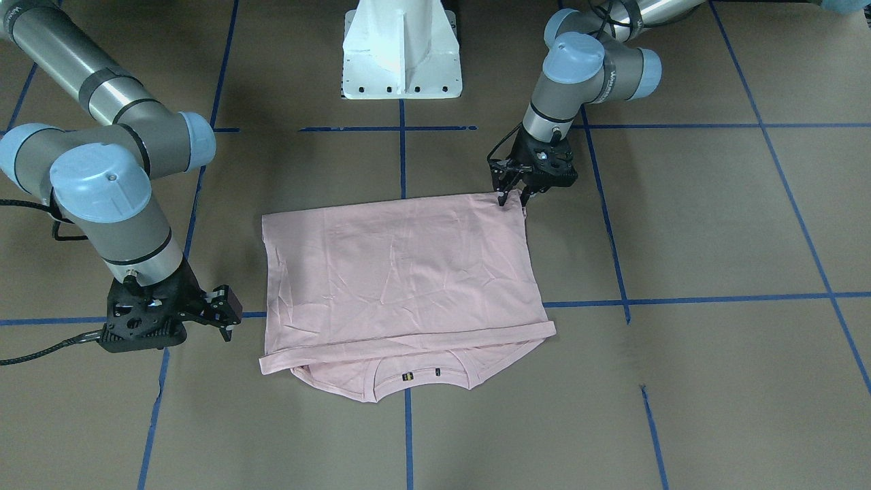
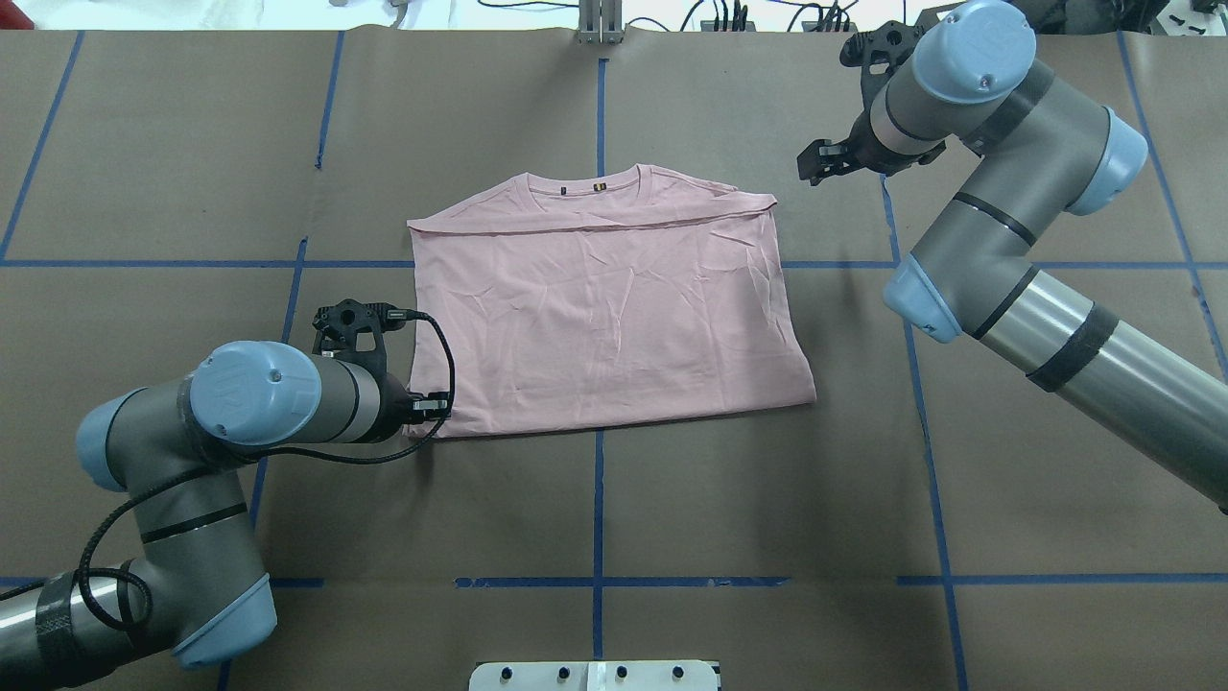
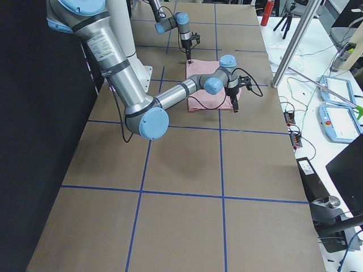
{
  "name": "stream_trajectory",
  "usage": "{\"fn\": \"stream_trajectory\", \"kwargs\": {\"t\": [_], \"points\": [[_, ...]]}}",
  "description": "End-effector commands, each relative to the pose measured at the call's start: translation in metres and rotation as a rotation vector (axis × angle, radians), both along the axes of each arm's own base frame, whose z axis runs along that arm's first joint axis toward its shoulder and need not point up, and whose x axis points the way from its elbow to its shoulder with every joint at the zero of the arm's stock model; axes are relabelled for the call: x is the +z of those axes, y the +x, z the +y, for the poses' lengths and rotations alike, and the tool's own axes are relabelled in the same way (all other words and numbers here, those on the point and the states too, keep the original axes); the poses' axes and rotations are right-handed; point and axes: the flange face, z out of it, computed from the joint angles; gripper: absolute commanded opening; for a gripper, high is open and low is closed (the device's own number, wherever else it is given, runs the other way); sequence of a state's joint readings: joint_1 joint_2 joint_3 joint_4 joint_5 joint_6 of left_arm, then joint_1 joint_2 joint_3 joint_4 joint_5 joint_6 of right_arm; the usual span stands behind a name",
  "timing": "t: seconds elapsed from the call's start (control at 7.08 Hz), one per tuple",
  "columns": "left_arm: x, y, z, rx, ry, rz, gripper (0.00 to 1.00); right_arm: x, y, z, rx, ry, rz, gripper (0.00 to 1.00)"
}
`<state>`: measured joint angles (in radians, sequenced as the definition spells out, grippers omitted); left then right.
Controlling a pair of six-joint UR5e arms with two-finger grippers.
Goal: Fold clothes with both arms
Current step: 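Grasp the corner with the left gripper and drag it away from the robot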
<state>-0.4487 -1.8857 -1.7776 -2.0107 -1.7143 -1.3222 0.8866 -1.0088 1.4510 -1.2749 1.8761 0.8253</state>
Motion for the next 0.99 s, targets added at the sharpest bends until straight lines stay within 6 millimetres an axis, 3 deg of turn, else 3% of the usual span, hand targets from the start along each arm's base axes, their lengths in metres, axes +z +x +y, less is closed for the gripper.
{"fn": "stream_trajectory", "kwargs": {"t": [0.0, 0.28, 0.42, 0.56, 0.71, 0.85], "points": [[-0.001, -0.005, 0.001, 0.001, 0.003, 0.003, 0.0, 0.0, 0.0, 0.0, 0.0, 0.0, 0.0, 1.0], [0.002, -0.019, -0.015, -0.007, 0.044, -0.015, 0.0, -0.002, 0.0, 0.0, 0.001, 0.001, -0.002, 1.0], [0.008, -0.035, -0.038, -0.005, 0.101, -0.049, 0.0, -0.001, -0.001, 0.0, 0.0, 0.0, -0.001, 1.0], [0.021, -0.059, -0.072, -0.015, 0.16, -0.101, 0.0, -0.001, -0.001, 0.0, 0.0, 0.0, -0.001, 1.0], [0.046, -0.083, -0.115, -0.027, 0.199, -0.172, 0.0, -0.001, -0.001, 0.0, 0.0, -0.001, 0.0, 1.0], [0.053, -0.109, -0.166, -0.054, 0.238, -0.227, 0.0, 0.0, -0.001, 0.0, 0.001, -0.003, 0.0, 1.0]]}}
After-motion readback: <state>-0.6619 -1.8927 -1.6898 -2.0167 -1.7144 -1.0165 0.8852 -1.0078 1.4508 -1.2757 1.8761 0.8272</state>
